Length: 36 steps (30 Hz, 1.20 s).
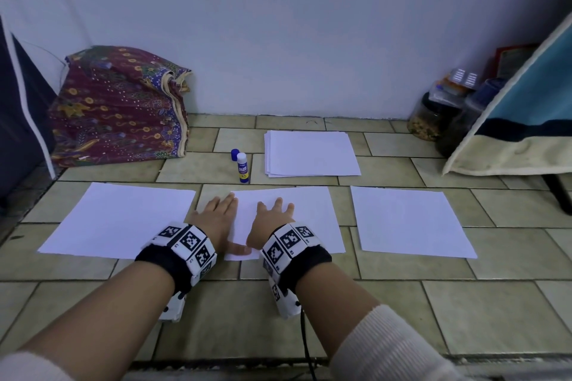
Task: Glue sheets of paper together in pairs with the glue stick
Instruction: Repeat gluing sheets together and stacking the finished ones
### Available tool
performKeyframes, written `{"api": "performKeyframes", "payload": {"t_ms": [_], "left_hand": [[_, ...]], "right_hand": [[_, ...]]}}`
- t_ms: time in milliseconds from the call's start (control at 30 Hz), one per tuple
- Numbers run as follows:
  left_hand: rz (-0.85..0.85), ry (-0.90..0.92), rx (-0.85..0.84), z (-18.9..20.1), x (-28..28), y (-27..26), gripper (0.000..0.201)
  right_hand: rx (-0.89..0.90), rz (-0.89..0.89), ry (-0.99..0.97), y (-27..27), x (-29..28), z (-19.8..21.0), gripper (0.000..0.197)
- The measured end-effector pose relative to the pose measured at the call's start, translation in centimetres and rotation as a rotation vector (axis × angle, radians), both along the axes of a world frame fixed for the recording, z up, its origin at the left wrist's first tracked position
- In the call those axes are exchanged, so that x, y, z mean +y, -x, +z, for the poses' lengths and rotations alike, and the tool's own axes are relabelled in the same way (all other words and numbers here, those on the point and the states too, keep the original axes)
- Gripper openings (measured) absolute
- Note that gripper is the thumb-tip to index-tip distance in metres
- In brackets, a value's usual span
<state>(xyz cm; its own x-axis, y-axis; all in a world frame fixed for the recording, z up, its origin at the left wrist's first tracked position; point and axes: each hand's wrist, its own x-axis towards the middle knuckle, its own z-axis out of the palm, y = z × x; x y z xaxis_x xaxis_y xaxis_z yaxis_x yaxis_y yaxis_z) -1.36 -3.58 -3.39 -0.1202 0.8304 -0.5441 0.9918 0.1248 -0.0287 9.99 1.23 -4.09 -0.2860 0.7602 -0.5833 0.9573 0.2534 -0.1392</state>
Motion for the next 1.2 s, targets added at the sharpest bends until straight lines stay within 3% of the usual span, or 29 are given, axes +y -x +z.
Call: {"api": "performKeyframes", "payload": {"t_ms": [133, 200, 300, 367, 733, 933, 1067, 1200], "left_hand": [[-0.009, -0.02, 0.078, -0.1, 0.0, -0.2, 0.114], [-0.03, -0.059, 0.126, -0.2, 0.0, -0.3, 0.113], [-0.027, -0.086, 0.133, -0.4, -0.2, -0.3, 0.116], [-0.019, -0.074, 0.126, -0.3, -0.3, -0.2, 0.115], [-0.032, -0.055, 0.106, -0.2, -0.4, 0.1, 0.115], [-0.063, -0.067, 0.127, 0.8, -0.6, 0.0, 0.118], [-0.04, -0.205, 0.117, 2.7, 0.2, -1.0, 0.09], [-0.143, -0.246, -0.08, 2.4, 0.3, -3.0, 0.072]], "right_hand": [[-0.028, -0.018, -0.027, 1.5, 1.0, 0.7, 0.071], [0.033, 0.091, -0.094, 1.7, 1.3, 1.0, 0.066], [0.097, 0.335, -0.067, 1.1, 1.5, 0.9, 0.084], [0.076, 0.393, -0.037, 0.2, 2.1, 0.7, 0.089], [-0.011, 0.178, -0.042, -9.1, 4.9, 1.9, 0.103], [-0.019, 0.05, -0.21, -8.8, 3.6, 2.7, 0.101], [-0.116, 0.061, -0.275, -8.3, 2.3, 3.4, 0.087], [-0.059, 0.117, -0.238, -7.7, 1.8, 3.4, 0.072]]}}
